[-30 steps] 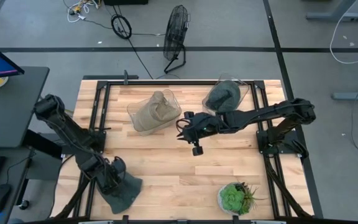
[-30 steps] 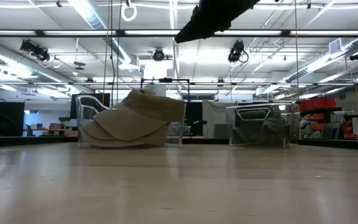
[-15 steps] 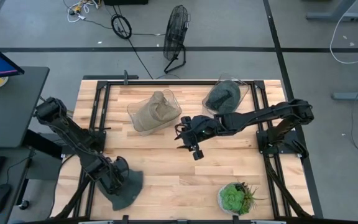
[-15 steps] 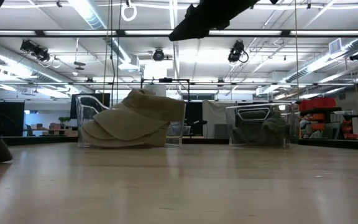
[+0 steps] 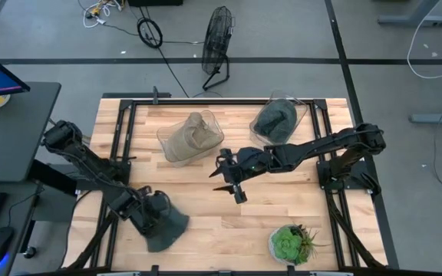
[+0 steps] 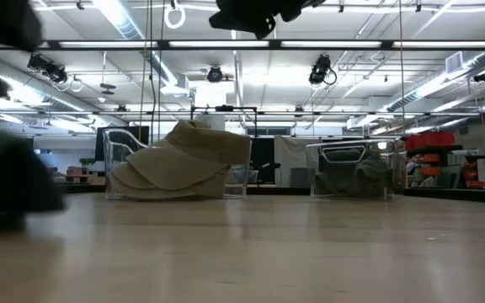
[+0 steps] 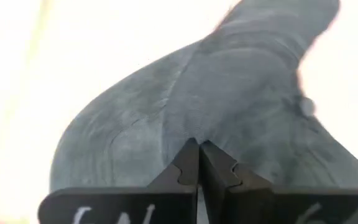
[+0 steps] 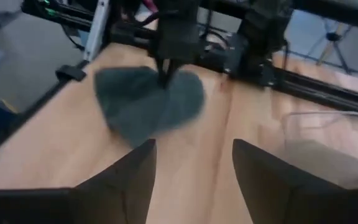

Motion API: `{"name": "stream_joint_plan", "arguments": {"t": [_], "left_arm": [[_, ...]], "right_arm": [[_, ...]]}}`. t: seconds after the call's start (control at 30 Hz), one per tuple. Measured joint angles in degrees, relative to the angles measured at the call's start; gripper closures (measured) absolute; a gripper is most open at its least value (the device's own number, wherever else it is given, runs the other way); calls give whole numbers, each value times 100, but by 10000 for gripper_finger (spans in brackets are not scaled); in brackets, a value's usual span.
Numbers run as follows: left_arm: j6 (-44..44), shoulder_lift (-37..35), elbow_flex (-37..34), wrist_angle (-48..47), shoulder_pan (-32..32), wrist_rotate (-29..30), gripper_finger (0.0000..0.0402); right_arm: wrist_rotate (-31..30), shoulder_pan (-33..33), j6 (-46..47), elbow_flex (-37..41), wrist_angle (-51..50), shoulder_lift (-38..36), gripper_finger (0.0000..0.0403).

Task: Pick & Place hat
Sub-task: Put the gray cap into the right transparent bin

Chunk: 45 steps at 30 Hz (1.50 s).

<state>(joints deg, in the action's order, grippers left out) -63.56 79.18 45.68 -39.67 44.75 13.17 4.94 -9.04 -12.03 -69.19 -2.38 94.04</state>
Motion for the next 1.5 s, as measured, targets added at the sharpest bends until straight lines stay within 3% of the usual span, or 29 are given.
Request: {"name": "stream_joint_plan", "arguments": {"t": [0.37,0.5,0.6,0.73,0.93,1.1,1.23,1.43,1.5], "left_arm": [[3134,0,908,-506,-1178,1052,397],[3805,0,919,-127,-1664,1126,397],[4313,0,919,405,-1936,1137,397],[4797,0,917,908,-2208,1108,391],[4985,7,919,1011,-2299,1092,393],[5094,2,919,1047,-2200,1014,392],[5101,2,919,1044,-2164,996,391],[5072,0,919,1030,-2310,981,390],[5072,0,919,1030,-2344,977,390]], "right_arm": [[-1,-219,596,7,1550,1000,188],[-19,-236,805,7,2288,1408,188],[-384,-225,619,7,2572,1662,188],[-929,-201,360,6,2504,1844,188],[-2378,-216,-192,10,1735,1851,188],[-2444,-179,-143,4,1332,1840,193],[-2434,-167,-34,4,1197,1840,230],[-2266,-179,621,4,1155,1840,367],[-2161,-208,918,4,1125,1840,388]]}}
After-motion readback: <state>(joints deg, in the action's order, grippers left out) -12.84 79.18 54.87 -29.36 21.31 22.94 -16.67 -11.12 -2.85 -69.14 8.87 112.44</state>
